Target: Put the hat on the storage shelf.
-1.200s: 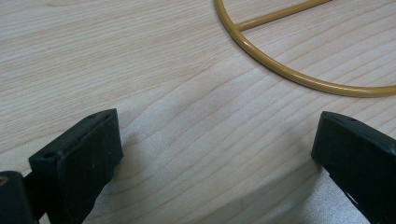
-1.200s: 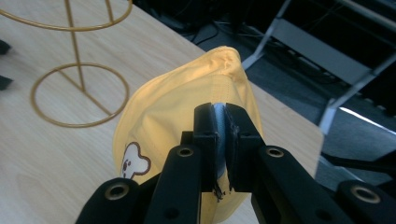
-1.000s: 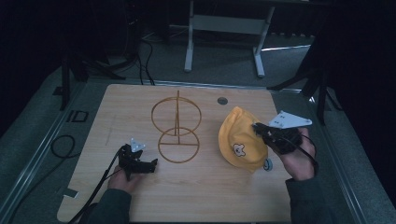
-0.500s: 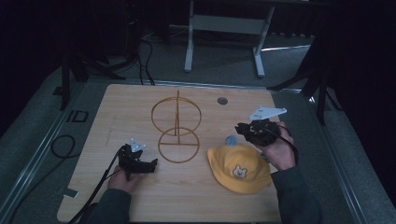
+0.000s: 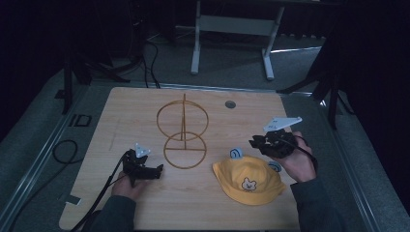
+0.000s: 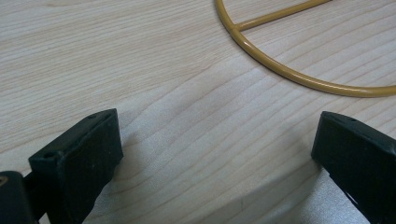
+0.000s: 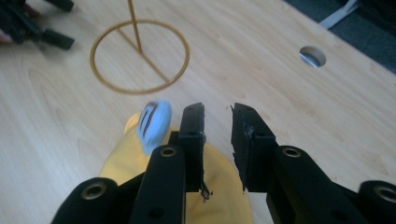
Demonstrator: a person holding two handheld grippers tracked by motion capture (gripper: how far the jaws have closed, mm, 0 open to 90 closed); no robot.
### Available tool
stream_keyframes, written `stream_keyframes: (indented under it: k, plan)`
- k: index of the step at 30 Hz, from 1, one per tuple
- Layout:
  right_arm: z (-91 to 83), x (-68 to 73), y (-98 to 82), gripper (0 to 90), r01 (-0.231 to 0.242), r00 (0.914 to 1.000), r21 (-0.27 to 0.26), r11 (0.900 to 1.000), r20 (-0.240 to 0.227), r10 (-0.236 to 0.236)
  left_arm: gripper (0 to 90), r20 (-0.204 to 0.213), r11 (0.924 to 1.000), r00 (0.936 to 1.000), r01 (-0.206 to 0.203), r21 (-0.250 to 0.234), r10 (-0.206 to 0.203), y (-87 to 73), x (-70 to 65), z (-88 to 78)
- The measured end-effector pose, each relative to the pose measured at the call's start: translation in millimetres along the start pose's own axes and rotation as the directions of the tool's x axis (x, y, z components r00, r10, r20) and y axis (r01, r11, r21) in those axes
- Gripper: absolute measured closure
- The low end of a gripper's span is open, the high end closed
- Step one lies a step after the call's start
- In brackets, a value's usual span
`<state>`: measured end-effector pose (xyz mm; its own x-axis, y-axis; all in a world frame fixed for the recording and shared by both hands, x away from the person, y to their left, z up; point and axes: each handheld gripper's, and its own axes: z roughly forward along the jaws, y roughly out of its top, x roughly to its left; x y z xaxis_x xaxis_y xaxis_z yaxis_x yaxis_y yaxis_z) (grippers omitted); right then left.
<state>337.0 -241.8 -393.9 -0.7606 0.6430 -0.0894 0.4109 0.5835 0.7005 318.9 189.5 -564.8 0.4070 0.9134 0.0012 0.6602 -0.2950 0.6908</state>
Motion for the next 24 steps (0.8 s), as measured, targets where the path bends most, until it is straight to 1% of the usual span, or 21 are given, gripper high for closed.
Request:
stream_keyframes:
  k: [2,7,10,11,17,22,24]
  plan:
    - [-0.9,0.8,-3.3,73.1,0.007,1.0,0.016,1.0,-0.003,-0.007,1.9,0.0,1.0,1.0,0.0,0.0,0.0,0.0,0.0,0.0]
    - [-3.6,2.8,-8.5,70.7,0.021,0.9993,0.061,0.998,-0.032,-0.019,1.9,0.0,1.0,1.0,0.0,0.0,0.0,0.0,0.0,0.0]
    - [-3.9,4.1,-10.2,68.7,0.031,0.9983,0.096,0.995,-0.053,-0.026,1.9,0.0,1.0,1.0,0.0,0.0,0.0,0.0,0.0,0.0]
    - [-3.6,3.9,-10.7,68.0,0.041,0.9977,0.102,0.994,-0.058,-0.035,1.9,0.0,1.0,1.0,0.0,0.0,0.0,0.0,0.0,0.0]
    - [-1.4,5.8,-12.9,63.2,0.06,0.9937,0.149,0.987,-0.103,-0.045,1.9,0.0,1.0,1.0,0.0,0.001,0.0,0.0,0.0,0.0]
    - [1.7,7.6,-13.2,60.6,0.078,0.9905,0.211,0.974,-0.127,-0.052,1.9,0.0,1.0,1.0,0.0,0.0,0.0,0.0,0.0,0.0]
    - [4.6,7.3,-13.6,59.7,0.087,0.989,0.243,0.966,-0.138,-0.054,1.9,0.0,1.0,1.0,0.0,0.0,0.0,0.0,0.0,0.0]
